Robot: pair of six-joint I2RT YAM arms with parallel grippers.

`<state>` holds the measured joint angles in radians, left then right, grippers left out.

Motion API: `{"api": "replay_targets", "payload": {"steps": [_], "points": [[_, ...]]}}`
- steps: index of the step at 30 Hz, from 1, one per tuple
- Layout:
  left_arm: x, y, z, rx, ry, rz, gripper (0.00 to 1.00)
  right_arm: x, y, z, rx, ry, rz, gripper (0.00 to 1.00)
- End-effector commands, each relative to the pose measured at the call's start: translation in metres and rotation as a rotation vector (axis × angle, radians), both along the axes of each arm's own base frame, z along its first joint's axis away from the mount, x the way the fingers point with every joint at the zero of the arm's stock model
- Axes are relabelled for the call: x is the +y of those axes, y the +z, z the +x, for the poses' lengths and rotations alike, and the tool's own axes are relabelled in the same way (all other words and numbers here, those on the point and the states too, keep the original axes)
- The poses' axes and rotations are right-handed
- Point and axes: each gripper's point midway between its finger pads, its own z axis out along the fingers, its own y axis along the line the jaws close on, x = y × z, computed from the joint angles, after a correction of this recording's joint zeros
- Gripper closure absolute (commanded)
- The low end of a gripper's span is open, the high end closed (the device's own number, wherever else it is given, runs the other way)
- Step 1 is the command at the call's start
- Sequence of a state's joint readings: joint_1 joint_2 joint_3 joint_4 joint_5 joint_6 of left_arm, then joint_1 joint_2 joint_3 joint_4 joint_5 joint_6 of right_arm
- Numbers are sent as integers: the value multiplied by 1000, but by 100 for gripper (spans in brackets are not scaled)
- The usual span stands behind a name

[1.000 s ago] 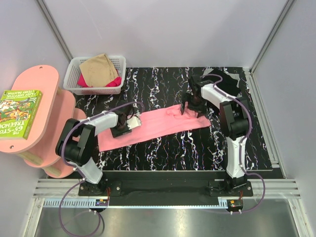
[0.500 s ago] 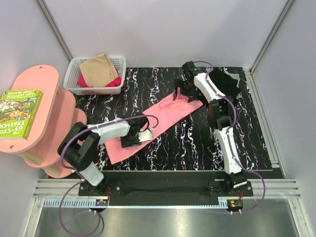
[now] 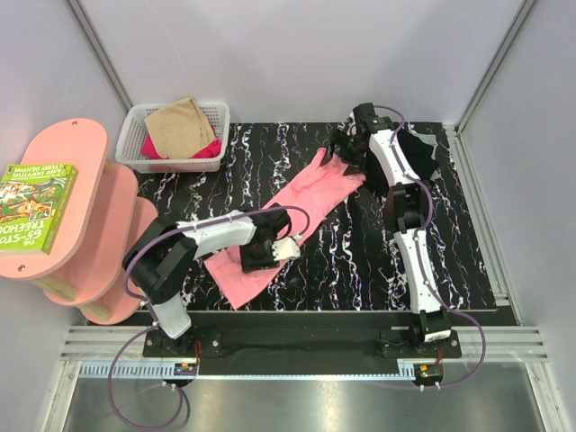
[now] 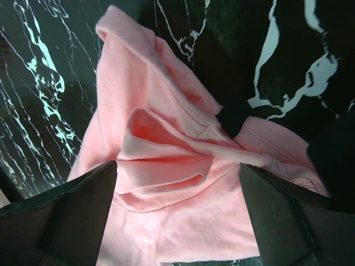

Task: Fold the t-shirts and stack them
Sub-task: Fold the tshirt

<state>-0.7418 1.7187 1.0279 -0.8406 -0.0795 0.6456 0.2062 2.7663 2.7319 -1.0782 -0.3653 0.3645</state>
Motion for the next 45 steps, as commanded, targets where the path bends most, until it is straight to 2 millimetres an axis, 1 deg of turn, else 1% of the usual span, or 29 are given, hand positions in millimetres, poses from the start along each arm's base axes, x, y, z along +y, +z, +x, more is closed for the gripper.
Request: {"api": "replay_targets", "payload": {"steps": [1, 6, 8, 9, 12, 15, 16, 18, 19, 20, 21, 22, 24, 25, 26, 27, 28, 29, 30, 31, 32, 33, 34, 35, 37, 38, 42, 43, 45], "points": [[-43, 5, -11, 98, 4, -129, 49, -6, -24, 9, 9, -10, 27, 0], [-54, 7, -13, 123, 14, -160, 49, 10, -12, 5, 1, 39, 94, 0], [-46, 6, -17, 119, 10, -146, 49, 19, -1, -1, -18, 74, 86, 0], [-41, 12, -16, 93, 5, -147, 49, 20, -3, -5, -10, 79, 64, 0], [-17, 17, -21, 73, 28, -131, 49, 22, 15, -6, -54, 85, 5, 0], [8, 20, -31, 69, 65, -123, 49, 17, 46, 2, -136, 57, -61, 0], [18, 16, -38, 79, 73, -109, 49, 17, 66, 3, -177, 53, -74, 0], [27, 22, -38, 40, 98, -119, 50, 17, 88, 1, -229, 46, -123, 0], [27, 27, -35, 21, 108, -136, 50, 17, 112, 0, -281, 51, -140, 0], [29, 34, -30, -3, 129, -157, 49, 17, 124, -3, -305, 55, -157, 0], [23, 54, -20, -55, 139, -211, 48, 22, 134, -8, -329, 60, -187, 0], [20, 65, -13, -89, 147, -237, 48, 24, 158, -14, -373, 65, -195, 0], [19, 96, 4, -178, 182, -287, 48, 23, 170, -26, -389, 64, -253, 0], [14, 124, 19, -253, 191, -339, 47, 36, 191, -41, -426, 99, -258, 0], [17, 141, 29, -300, 223, -372, 47, 39, 197, -49, -438, 106, -288, 0], [14, 177, 39, -389, 238, -454, 47, 34, 189, -59, -416, 105, -364, 0], [17, 196, 44, -437, 262, -499, 47, 53, 206, -82, -451, 155, -379, 0], [28, 215, 53, -499, 315, -536, 47, 58, 205, -94, -452, 171, -412, 0], [32, 250, 56, -597, 347, -629, 47, 54, 188, -109, -420, 179, -514, 0], [40, 265, 59, -656, 380, -667, 47, 72, 200, -136, -456, 227, -528, 0], [57, 288, 56, -752, 429, -711, 47, 80, 195, -150, -462, 252, -565, 0], [63, 298, 58, -799, 460, -732, 46, 79, 184, -166, -466, 271, -627, 0], [73, 301, 58, -825, 501, -722, 45, 105, 179, -195, -489, 344, -632, 0], [80, 304, 56, -840, 546, -731, 42, 110, 161, -209, -481, 370, -670, 0], [98, 299, 57, -843, 622, -746, 40, 127, 159, -236, -506, 389, -676, 0], [98, 295, 57, -824, 627, -771, 38, 141, 156, -257, -535, 426, -700, 0], [111, 268, 66, -719, 749, -803, 37, 178, 143, -310, -596, 486, -744, 0], [124, 265, 70, -713, 805, -811, 37, 184, 139, -319, -594, 496, -739, 0], [124, 256, 81, -630, 845, -861, 37, 199, 133, -340, -588, 488, -702, 0]]}}
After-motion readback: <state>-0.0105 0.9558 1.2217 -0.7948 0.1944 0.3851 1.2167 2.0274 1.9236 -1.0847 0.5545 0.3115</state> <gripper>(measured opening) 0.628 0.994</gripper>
